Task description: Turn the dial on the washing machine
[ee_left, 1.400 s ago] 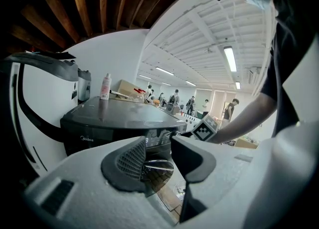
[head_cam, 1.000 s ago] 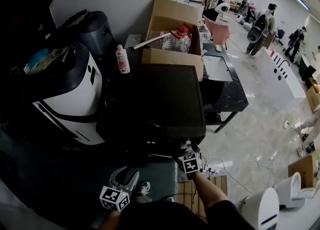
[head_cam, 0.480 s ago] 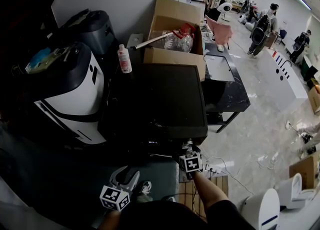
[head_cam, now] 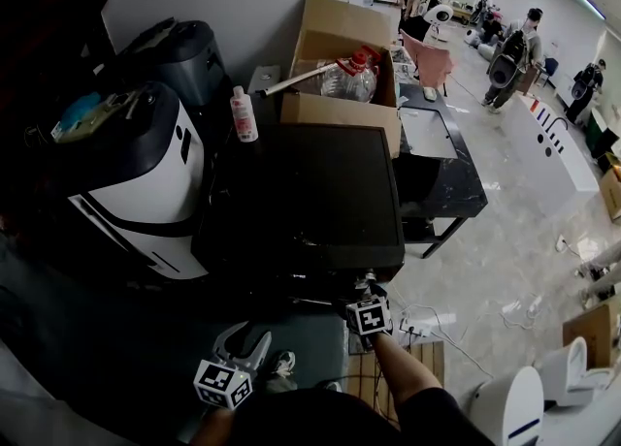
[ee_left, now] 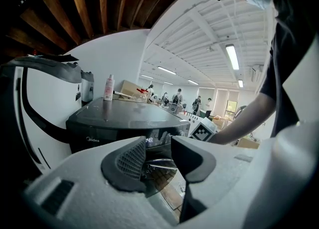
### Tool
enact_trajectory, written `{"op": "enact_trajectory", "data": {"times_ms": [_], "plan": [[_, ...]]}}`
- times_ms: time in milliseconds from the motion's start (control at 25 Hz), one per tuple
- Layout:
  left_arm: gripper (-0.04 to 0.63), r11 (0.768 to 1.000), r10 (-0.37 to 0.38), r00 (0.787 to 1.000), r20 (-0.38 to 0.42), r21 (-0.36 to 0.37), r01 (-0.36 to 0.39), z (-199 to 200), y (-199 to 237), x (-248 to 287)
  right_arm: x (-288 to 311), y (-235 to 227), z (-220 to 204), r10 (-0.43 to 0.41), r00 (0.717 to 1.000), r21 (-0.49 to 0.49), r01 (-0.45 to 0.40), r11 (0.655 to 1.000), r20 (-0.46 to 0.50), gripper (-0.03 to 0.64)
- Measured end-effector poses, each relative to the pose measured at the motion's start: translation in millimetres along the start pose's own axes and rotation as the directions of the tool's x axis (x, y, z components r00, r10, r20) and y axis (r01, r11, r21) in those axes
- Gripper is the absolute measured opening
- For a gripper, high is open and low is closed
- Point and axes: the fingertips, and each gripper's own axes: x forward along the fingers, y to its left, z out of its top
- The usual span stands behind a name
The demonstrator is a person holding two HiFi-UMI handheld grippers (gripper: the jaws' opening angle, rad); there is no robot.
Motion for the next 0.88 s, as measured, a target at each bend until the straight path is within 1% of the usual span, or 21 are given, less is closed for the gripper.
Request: {"op": "enact_trajectory", "data": {"times_ms": [160,360,520,680,760,880], "plan": [[0.153,1.0,0.004,1.0,-0.002,0.0,-0.004,0,0,-2,-3,-1,-1,-0.018,1.0,0.003,0.018,1.0,0.009,0.484],[0.152,1.0,-0.004,1.0,0.006,-0.005,0.004,3,-4,-1,-17,-16,6,-0.066,0.997,0.027,0.065,0.998,0.041,0.483],[0.152,1.0,-0.026,1.0,0.012,-0.001,0.026,2,-8,4,-27,-18,22,-0.083,0.993,-0.02,0.086,0.996,0.086,0.483],[0.152,0.999,-0.031,0.999,0.022,-0.007,0.031,6,-10,6,-34,-14,36,-0.086,0.989,-0.064,0.094,0.993,0.124,0.483],[0.153,0.999,-0.035,0.999,0.025,-0.001,0.035,6,-9,7,-36,-11,41,-0.088,0.987,-0.082,0.1,0.992,0.135,0.483],[0.152,0.999,-0.035,0.999,0.036,-0.01,0.035,8,-8,7,-38,-7,44,-0.094,0.986,-0.105,0.109,0.988,0.139,0.483]]}}
